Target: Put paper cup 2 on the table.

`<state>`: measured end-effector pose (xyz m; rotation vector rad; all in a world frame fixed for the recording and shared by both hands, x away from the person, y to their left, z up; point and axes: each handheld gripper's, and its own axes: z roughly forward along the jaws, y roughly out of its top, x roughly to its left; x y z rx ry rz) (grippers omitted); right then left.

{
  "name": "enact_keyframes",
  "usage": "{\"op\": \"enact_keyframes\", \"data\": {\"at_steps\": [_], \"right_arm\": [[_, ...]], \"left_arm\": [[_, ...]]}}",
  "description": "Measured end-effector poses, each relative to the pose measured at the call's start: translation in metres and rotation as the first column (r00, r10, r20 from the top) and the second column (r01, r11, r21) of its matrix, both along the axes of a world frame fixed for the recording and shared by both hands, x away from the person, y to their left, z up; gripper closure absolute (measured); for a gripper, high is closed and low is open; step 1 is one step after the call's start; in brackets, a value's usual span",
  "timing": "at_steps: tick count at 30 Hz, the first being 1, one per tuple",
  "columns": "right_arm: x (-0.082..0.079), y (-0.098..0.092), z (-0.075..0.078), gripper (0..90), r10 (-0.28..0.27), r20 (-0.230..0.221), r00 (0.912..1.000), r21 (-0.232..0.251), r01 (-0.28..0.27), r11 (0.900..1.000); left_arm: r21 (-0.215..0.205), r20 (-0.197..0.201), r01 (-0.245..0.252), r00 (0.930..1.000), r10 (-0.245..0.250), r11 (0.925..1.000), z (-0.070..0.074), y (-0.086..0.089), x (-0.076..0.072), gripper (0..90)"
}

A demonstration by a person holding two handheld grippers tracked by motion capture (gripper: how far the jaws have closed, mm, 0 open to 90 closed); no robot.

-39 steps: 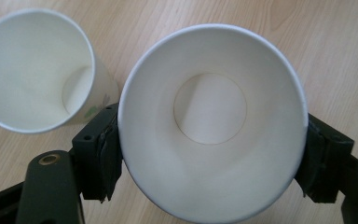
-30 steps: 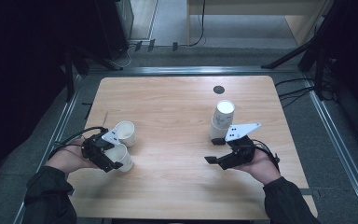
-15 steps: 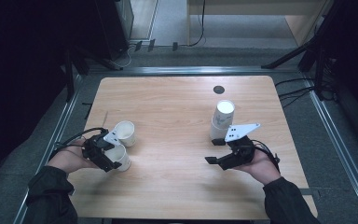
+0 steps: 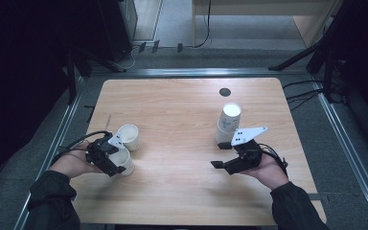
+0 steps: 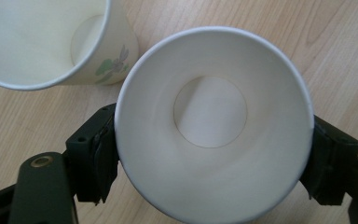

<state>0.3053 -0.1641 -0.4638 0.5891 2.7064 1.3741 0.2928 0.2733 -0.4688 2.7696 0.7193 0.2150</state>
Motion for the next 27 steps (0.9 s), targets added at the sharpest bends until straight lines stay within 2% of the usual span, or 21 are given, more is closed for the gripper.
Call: {"op": "enact_keyframes", "data": {"at_steps": [7,13,18,27], "right_arm": [[0.000,0.000,0.000,29.5,-0.002,0.001,1.0000,-0.003,0.002,1.000],[0.000,0.000,0.000,29.5,0.000,0.002,1.0000,-0.005,0.000,1.000],[0.000,0.000,0.000,29.6,0.000,0.002,1.0000,-0.005,0.000,1.000],[0.000,0.000,0.000,29.7,0.003,0.005,1.0000,-0.008,-0.003,1.000]], "left_arm": [[-0.009,-0.025,-0.014,0.9996,0.014,0.9999,-0.001,-0.001,0.001,13.3],[-0.013,-0.038,-0.027,0.9989,0.026,0.9995,-0.002,-0.001,0.001,12.7],[-0.025,-0.080,-0.066,0.9947,0.064,0.9975,-0.002,0.001,0.003,9.1],[-0.097,-0.075,-0.080,0.9945,0.073,0.9921,0.008,0.007,0.002,7.3]]}}
